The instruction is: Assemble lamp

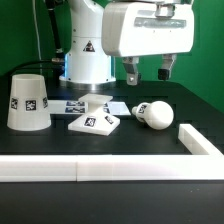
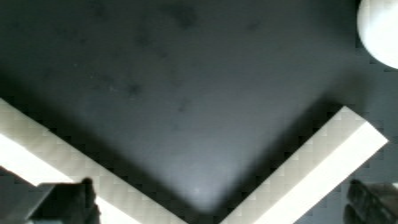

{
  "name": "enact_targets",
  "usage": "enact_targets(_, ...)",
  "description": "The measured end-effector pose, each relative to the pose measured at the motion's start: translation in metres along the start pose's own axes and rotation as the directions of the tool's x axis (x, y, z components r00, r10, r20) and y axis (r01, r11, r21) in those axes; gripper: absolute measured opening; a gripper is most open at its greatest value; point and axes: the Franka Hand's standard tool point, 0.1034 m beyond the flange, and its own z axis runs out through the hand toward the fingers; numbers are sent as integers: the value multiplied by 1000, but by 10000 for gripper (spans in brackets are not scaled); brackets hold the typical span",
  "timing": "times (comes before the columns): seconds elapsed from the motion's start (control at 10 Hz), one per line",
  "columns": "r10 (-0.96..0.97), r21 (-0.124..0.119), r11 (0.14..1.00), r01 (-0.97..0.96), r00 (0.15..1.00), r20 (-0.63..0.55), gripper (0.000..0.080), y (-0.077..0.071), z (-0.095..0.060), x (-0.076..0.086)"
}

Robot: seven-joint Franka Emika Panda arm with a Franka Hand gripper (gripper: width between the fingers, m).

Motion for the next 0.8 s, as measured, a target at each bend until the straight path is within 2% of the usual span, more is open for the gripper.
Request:
enact_targets(0.5,-1,1,1000,1,1000,1,699,0,1,0)
enact_targets(0.6,3,0,1000,-3,1000,2,699,-1,0,-6)
enact_targets(0.8,-28,0,1000,28,999,20,699,-11,-2,-47)
